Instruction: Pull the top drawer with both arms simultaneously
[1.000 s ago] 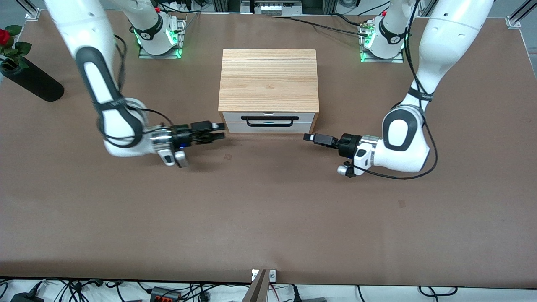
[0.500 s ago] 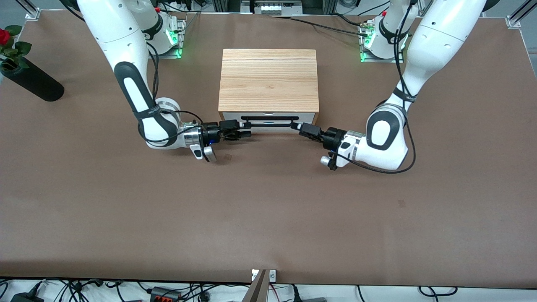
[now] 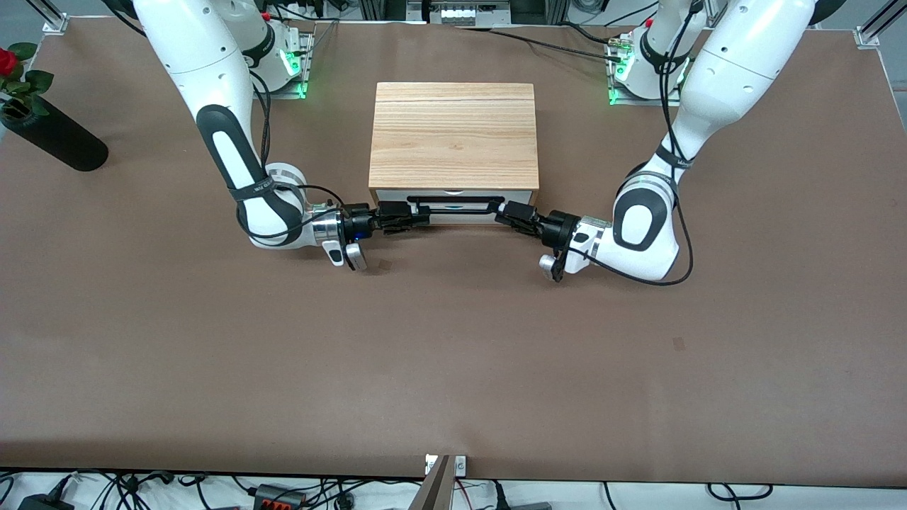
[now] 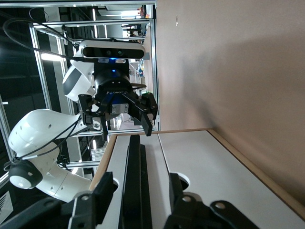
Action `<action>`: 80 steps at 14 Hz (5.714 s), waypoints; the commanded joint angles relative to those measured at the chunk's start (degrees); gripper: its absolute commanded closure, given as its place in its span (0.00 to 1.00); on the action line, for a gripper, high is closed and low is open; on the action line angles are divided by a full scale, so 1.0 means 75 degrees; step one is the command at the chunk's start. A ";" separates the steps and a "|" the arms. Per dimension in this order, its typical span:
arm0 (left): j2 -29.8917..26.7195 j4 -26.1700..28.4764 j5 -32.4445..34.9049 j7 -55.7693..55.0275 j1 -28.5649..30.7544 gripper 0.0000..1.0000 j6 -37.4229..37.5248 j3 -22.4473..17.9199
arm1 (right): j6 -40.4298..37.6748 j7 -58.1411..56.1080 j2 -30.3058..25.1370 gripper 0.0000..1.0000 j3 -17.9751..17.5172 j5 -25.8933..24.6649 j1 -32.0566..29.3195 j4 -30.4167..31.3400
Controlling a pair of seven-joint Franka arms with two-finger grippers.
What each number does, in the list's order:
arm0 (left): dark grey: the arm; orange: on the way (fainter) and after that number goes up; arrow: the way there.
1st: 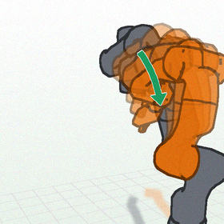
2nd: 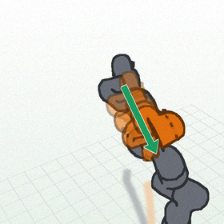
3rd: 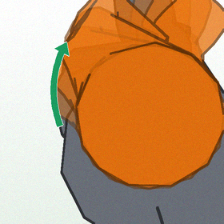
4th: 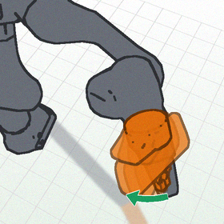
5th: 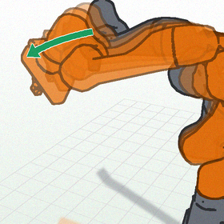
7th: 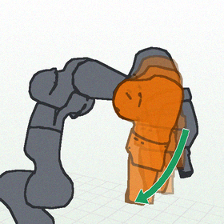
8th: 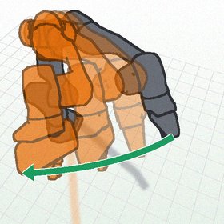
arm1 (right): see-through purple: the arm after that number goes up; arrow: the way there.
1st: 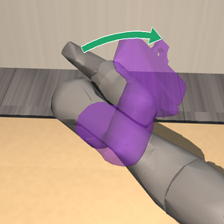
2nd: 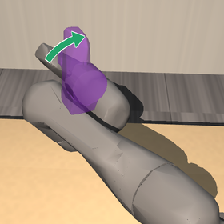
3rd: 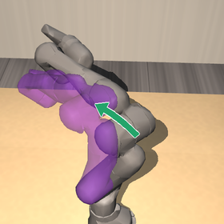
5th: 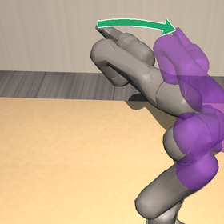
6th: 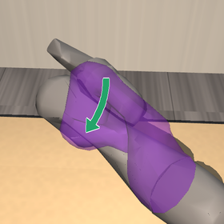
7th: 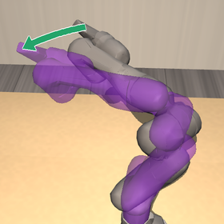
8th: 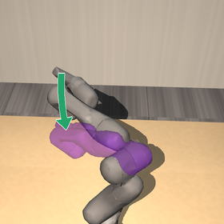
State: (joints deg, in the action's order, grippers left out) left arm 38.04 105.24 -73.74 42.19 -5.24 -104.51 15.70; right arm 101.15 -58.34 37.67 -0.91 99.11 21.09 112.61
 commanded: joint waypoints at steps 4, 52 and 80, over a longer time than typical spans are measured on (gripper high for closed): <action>0.0037 0.0510 -0.0879 0.1393 0.0065 0.54 0.0060 0.0203 | -0.0467 -0.0260 -0.0253 0.53 0.0005 0.0180 -0.0034 0.0372; 0.1361 -0.1364 -0.2227 0.1546 0.0347 0.57 -0.0139 -0.0031 | -0.0280 0.0045 0.1657 0.00 0.0063 0.0286 -0.0550 -0.2534; -0.0864 -0.3028 0.4730 -0.3162 0.1354 0.00 0.0609 -0.0465 | 0.0064 0.5420 -0.1975 0.00 0.1901 -1.1001 -0.0516 -0.2662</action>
State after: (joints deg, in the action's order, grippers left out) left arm 35.44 81.22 -42.92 22.20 4.72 -101.83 12.32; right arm 105.74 -21.76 25.71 11.63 25.76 16.54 92.16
